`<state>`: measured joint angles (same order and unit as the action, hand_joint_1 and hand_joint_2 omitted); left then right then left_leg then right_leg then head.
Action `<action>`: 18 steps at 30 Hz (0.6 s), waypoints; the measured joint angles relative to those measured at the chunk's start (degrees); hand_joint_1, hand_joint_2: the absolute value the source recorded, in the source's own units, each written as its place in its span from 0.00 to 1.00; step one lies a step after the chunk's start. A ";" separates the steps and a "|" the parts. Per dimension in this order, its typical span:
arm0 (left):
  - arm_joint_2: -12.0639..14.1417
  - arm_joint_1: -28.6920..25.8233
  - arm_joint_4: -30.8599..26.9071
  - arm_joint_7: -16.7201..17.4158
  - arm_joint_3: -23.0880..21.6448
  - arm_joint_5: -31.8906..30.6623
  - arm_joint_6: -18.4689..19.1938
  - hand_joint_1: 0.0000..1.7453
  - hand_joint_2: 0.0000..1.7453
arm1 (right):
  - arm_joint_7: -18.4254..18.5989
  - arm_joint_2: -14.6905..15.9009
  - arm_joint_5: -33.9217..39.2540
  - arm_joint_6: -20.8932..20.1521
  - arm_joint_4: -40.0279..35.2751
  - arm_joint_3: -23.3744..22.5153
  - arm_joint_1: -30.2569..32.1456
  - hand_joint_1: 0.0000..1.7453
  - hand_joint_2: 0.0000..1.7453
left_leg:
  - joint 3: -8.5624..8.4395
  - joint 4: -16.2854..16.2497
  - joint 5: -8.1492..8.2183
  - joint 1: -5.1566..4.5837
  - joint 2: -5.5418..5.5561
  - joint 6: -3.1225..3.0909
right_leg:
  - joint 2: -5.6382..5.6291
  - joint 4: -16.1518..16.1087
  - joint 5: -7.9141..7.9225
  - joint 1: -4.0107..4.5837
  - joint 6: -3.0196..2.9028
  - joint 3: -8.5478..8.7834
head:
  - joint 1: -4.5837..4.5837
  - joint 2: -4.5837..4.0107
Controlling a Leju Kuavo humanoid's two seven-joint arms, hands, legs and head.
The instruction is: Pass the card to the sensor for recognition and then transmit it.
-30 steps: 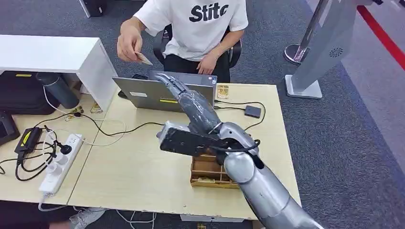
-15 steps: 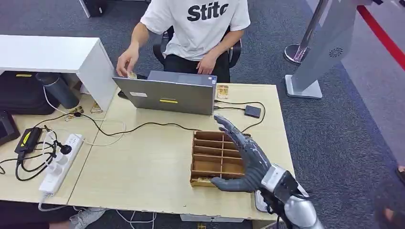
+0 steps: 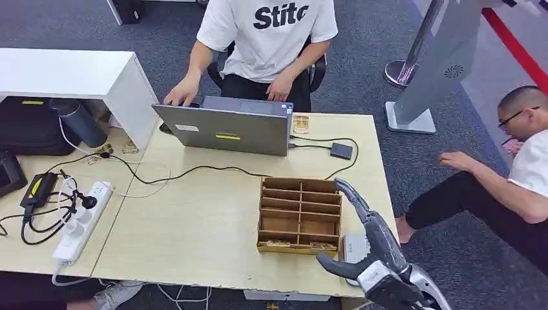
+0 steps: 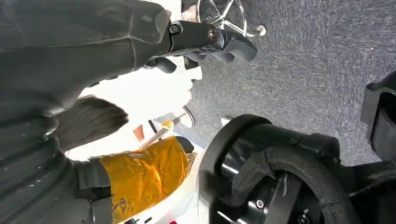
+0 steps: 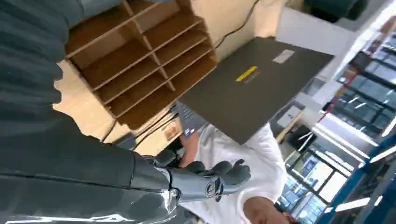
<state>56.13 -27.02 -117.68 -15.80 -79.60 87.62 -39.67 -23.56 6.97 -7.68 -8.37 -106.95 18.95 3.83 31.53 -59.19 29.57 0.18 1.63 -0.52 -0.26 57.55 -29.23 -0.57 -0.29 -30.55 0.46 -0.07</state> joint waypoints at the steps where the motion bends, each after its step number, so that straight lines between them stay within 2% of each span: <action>1: -0.31 -0.31 -0.07 0.00 0.48 0.00 0.00 0.00 1.00 | 0.29 0.00 -6.13 2.76 -1.05 -0.86 1.55 0.00 1.00 | -0.01 0.00 0.00 0.00 0.00 0.00 | 0.00 0.00 0.00 0.00 0.00 0.02 | 0.00 0.00; 5: -1.12 -0.67 -0.09 0.00 1.64 0.00 -0.02 0.00 1.00 | 2.53 -0.07 -28.46 9.81 -1.07 -0.31 3.29 0.00 1.00 | -0.02 0.00 -0.01 0.00 -0.03 0.00 | 0.00 0.01 0.00 0.00 0.00 0.05 | 0.00 0.00; 8: -1.09 -0.55 -0.09 0.00 1.66 0.00 -0.02 0.00 1.00 | 3.28 -0.02 -36.75 12.50 -0.11 1.14 2.91 0.00 1.00 | -0.03 0.00 -0.01 0.00 -0.04 0.00 | -0.01 0.01 0.00 0.00 0.00 0.04 | 0.00 0.00; 12: -1.03 -0.41 -0.15 -0.04 1.62 0.00 -0.02 0.00 1.00 | 3.50 0.63 -41.78 14.97 1.53 3.29 2.29 0.00 1.00 | -0.03 0.00 -0.01 0.00 -0.03 0.00 | -0.01 0.01 0.00 0.00 0.00 0.03 | -0.02 0.00; 18: -0.50 0.09 -0.63 -0.33 1.18 0.00 -0.02 0.00 1.00 | 3.91 3.34 -46.26 17.72 3.80 6.64 1.48 0.00 1.00 | -0.02 0.00 -0.01 -0.01 -0.02 0.00 | 0.00 0.01 0.00 0.00 0.00 0.04 | 0.00 0.00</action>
<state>55.62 -26.93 -118.31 -16.13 -78.42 87.62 -39.69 -19.65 10.31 -53.94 9.35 -103.14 25.59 5.31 31.51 -59.19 29.56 0.17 1.60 -0.52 -0.26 57.56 -29.23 -0.57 -0.29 -30.51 0.46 -0.07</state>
